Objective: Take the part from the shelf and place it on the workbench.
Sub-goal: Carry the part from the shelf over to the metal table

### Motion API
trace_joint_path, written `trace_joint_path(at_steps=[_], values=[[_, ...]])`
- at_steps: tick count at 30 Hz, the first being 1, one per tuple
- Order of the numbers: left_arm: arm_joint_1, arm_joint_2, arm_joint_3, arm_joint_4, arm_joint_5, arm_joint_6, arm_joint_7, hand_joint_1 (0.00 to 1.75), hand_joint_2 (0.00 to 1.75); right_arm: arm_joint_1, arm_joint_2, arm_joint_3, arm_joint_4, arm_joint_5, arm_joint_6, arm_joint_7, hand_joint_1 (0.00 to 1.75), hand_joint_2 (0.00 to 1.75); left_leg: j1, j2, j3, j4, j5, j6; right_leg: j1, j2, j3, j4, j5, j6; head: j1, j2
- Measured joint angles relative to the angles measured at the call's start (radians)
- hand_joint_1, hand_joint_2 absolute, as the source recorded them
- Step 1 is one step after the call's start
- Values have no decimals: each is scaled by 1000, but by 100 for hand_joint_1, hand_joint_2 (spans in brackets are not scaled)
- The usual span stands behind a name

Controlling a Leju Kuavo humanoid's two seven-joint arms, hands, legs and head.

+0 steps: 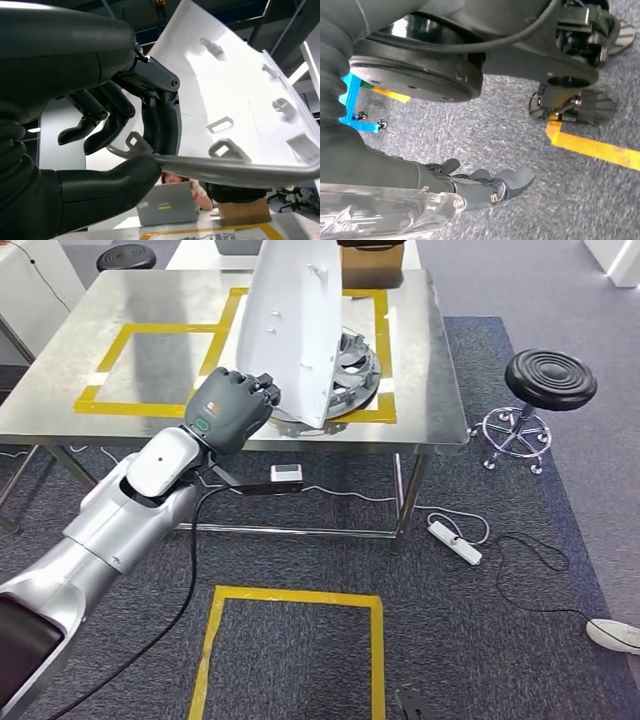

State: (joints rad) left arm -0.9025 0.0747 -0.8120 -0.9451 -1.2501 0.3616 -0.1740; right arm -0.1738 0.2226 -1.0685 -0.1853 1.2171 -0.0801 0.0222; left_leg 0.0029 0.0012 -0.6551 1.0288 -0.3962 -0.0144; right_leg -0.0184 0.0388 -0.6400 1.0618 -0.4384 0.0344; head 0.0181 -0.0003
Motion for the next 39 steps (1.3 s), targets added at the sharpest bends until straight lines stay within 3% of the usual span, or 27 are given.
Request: trace_joint_path(at_steps=[2,4,6,8,9,10,11,13,15,20,25,27,28,29,31,33,37,39], values=[[1,-1,0,0,0,0,0,175,175,0,0,0,0,0,0,0,0,175,-1,0,6,-12,-8,-2,0,0,4,-8,-1,11,0,0],[1,-1,0,0,0,0,0,175,175,0,0,0,0,0,0,0,0,175,3,0,14,-20,-8,6,1,-9,-1,5,-12,20,2,0],[2,-1,0,0,0,0,0,175,175,1,0,0,0,0,0,0,0,175,5,0,23,-25,-11,14,3,-22,-43,93,-57,23,5,0],[6,-1,-1,0,0,0,0,175,175,1,0,0,0,1,0,0,0,175,3,0,29,-24,-17,20,5,-26,-111,222,-105,24,6,0],[9,-1,-1,0,0,0,0,175,175,1,0,0,0,0,0,0,0,175,2,0,32,-24,-20,21,6,-26,-135,258,-107,25,5,0],[11,-1,-1,0,0,0,0,175,175,1,0,0,0,0,0,0,0,175,2,0,37,-24,-24,22,7,-26,-141,258,-90,25,6,0],[12,-1,-1,0,0,0,0,175,175,1,0,0,0,0,0,0,0,175,1,-1,44,-24,-28,21,7,-27,-127,220,-56,25,6,0],[11,-1,-1,0,0,0,0,175,175,0,-1,0,0,1,0,0,0,175,0,-1,59,-24,-38,15,8,-32,-62,81,17,22,6,0],[9,0,-1,-1,0,0,0,175,175,-1,-1,0,0,1,0,0,0,175,-3,-1,67,-23,-46,6,11,-35,-13,-9,38,14,4,0],[7,1,0,-2,1,1,0,175,175,2,-1,0,0,1,-1,1,0,175,-2,0,74,-23,-58,-17,8,-29,5,-26,28,-10,1,0],[6,1,1,-3,1,1,0,175,175,0,-1,0,0,1,-1,0,0,175,-2,-1,64,1,-73,-22,5,-29,11,-29,26,-15,-5,0],[9,2,0,-3,1,1,0,175,175,0,-1,0,0,2,-1,0,0,175,1,-1,-23,144,-117,-29,4,-29,17,-29,19,-19,-11,0],[11,3,0,-3,1,1,0,175,175,0,-1,0,0,3,0,0,0,175,3,-1,-64,202,-123,-32,3,-27,22,-29,15,-20,-13,0],[14,4,0,-3,2,1,0,175,175,1,-1,0,0,3,0,0,0,175,5,-1,-93,231,-109,-33,2,-25,28,-29,10,-20,-13,0],[13,7,0,-3,2,1,0,175,175,1,-1,0,0,3,0,0,0,175,8,0,-53,113,-21,-33,0,-20,39,-29,1,-13,-14,0],[11,8,0,-3,2,1,0,175,175,0,-1,0,0,3,0,0,0,175,8,-2,-6,5,16,-28,3,-17,43,-28,-8,-1,-16,0],[12,9,0,-4,2,1,0,175,175,1,-1,0,0,3,0,0,0,175,6,-5,10,-23,1,0,5,-18,45,-32,-21,19,-15,0],[11,8,1,-4,2,1,0,175,175,1,-1,0,0,3,0,0,0,175,8,-4,18,-24,-4,13,5,-25,15,32,-54,25,-9,0]])
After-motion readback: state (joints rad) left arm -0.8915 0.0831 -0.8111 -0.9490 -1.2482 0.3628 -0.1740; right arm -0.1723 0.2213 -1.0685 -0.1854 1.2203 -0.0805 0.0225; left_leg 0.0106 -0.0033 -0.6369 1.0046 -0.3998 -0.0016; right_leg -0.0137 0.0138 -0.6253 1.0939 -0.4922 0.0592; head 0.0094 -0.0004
